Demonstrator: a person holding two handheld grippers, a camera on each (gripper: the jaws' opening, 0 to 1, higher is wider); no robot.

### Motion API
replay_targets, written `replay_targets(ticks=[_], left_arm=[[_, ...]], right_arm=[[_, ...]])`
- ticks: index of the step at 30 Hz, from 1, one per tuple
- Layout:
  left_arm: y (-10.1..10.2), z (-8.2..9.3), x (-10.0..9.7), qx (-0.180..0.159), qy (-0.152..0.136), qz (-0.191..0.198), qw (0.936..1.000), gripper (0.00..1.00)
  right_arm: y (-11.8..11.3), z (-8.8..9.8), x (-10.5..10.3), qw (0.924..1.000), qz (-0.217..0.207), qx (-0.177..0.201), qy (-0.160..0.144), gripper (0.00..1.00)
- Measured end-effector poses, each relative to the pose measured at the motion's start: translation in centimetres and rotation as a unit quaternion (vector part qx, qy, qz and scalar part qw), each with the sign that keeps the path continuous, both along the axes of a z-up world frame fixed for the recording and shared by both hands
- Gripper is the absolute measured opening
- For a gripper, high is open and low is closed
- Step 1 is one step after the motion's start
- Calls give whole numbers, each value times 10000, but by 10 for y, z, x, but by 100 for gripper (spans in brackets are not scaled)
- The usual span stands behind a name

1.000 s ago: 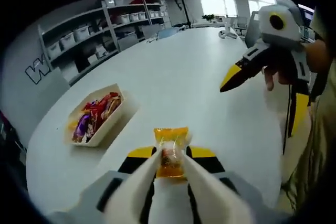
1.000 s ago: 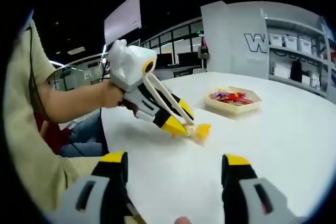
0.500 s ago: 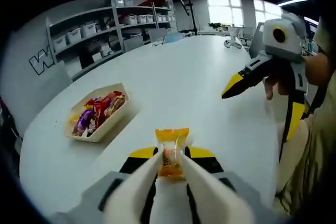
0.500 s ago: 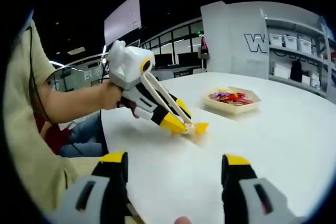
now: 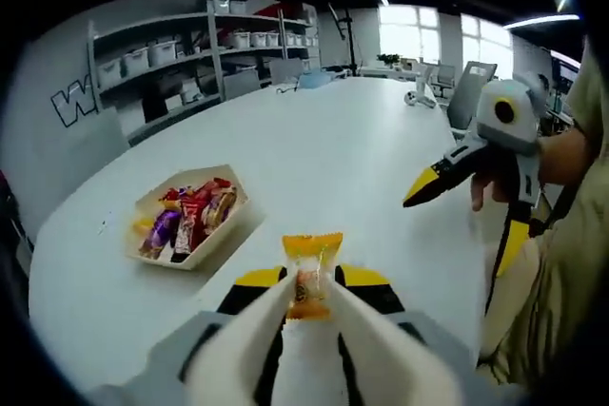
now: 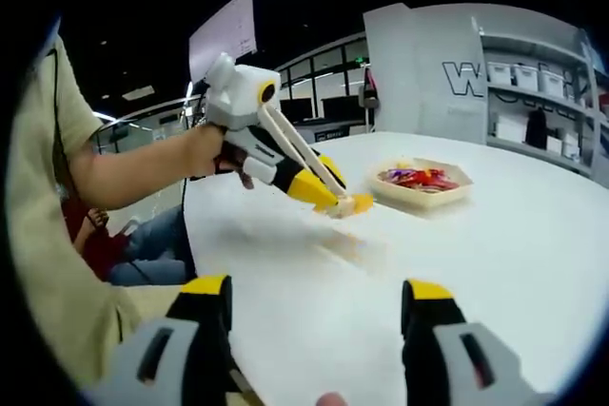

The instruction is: Place the target food into the container with the food tongs after gripping and lifting it, then release it inside without dropping or visibly crushing the food.

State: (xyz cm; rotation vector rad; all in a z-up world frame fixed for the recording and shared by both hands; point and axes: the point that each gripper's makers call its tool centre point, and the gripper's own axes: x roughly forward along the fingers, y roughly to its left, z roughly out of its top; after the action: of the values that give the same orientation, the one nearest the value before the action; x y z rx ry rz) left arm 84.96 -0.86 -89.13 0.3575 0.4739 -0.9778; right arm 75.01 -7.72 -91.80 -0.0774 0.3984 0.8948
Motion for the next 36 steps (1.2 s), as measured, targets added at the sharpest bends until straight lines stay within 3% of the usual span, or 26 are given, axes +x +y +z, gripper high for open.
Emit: replay_targets(ticks=[8,21,26,36], left_arm=[[5,34,22,-219,-65,26,9997,18],[14,58,81,-204,-167,206,9994,18],[12,61,104,-188,-158,274,9993,18],[-2,48,148,194,-144,316,9992,18]], right_arm=[[-3,1,-1,10000,-28,11,-14,70],[-4,4,-2,10000,-45,17,-51,71],[-3,5,-3,10000,-32,16,-61,71],[-4,7,-3,10000,-47,18,-81,71]])
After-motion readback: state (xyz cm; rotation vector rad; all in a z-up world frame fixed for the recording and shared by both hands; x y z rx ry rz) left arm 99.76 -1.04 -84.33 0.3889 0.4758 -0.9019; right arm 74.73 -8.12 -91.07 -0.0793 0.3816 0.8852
